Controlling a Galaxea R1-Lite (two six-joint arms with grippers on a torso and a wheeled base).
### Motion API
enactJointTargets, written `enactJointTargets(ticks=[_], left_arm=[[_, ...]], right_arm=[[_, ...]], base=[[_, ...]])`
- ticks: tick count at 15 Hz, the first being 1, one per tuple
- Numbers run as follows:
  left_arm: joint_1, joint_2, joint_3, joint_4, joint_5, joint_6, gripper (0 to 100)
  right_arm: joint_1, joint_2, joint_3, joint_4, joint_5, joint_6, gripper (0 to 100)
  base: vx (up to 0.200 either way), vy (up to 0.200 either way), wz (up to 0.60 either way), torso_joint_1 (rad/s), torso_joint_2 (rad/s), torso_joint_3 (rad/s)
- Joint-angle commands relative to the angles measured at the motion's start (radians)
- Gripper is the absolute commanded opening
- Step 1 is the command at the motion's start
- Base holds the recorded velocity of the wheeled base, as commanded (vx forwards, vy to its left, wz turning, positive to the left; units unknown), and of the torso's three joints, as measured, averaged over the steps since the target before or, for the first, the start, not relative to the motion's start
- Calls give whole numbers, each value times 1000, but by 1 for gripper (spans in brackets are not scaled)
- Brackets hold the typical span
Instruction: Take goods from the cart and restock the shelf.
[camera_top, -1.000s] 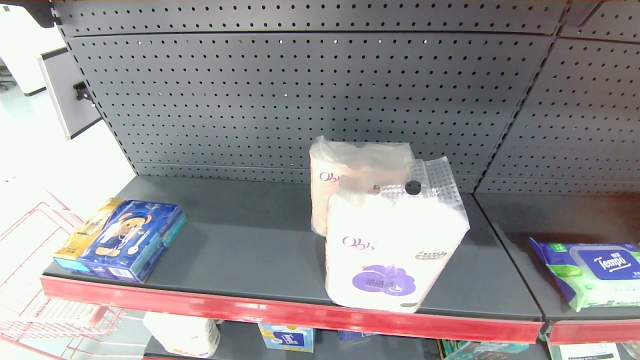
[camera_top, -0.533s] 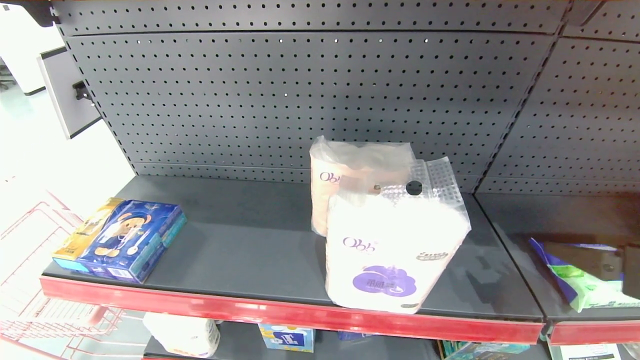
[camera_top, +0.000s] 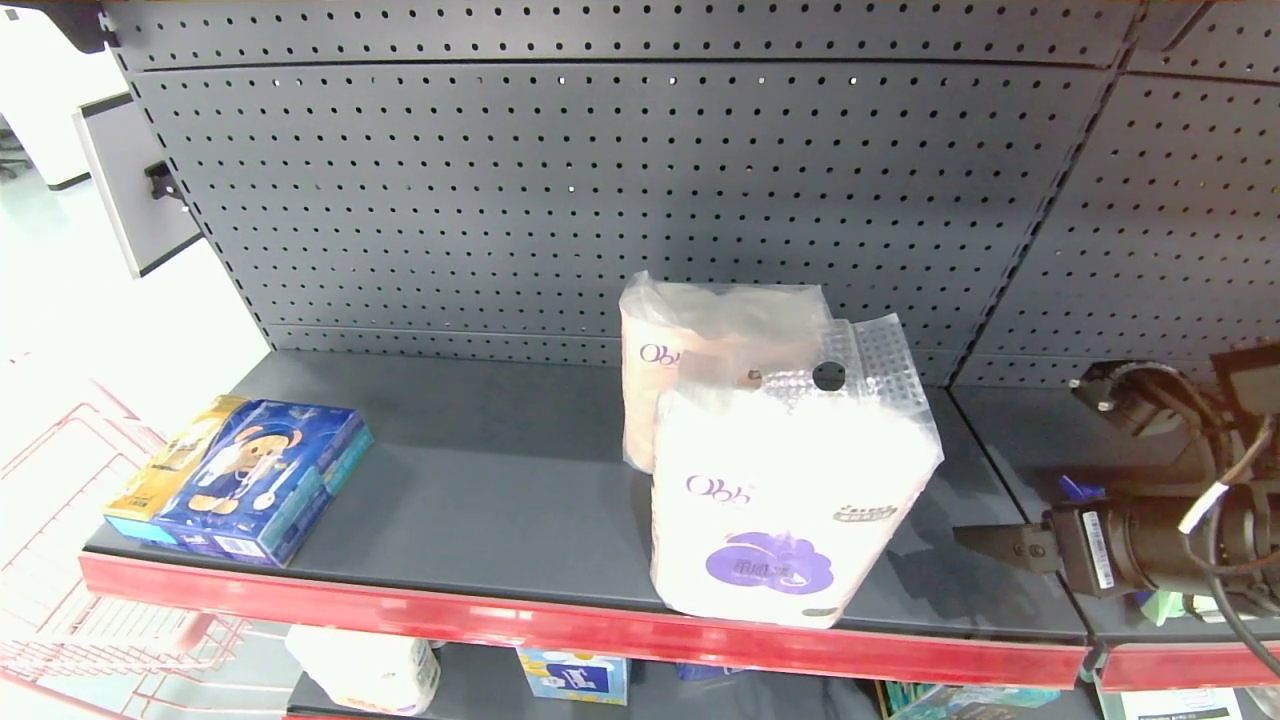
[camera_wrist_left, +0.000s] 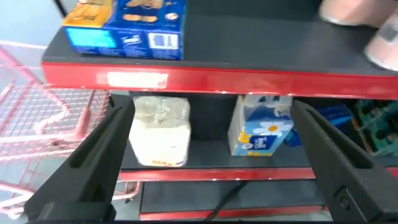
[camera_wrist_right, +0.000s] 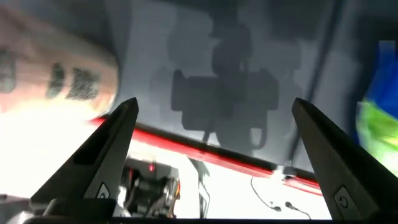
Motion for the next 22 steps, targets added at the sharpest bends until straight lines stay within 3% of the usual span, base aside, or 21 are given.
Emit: enactJointTargets(ticks=[1, 10, 13, 22], left_arm=[[0, 7, 2, 1, 13, -1, 100], [0, 7, 2, 1, 0, -4, 100], [0, 7, 3, -1, -32, -3, 100], [0, 7, 3, -1, -29, -1, 100]], right_arm=[[46, 24, 14, 1, -5, 2, 100], [49, 145, -37, -2, -42, 5, 100], [87, 181, -63, -4, -39, 19, 100], [118, 250, -95, -5, -40, 22, 100]], base=[[0, 0, 0, 0, 0, 0], [0, 0, 0, 0, 0, 0], [0, 0, 0, 0, 0, 0], [0, 0, 0, 0, 0, 0]])
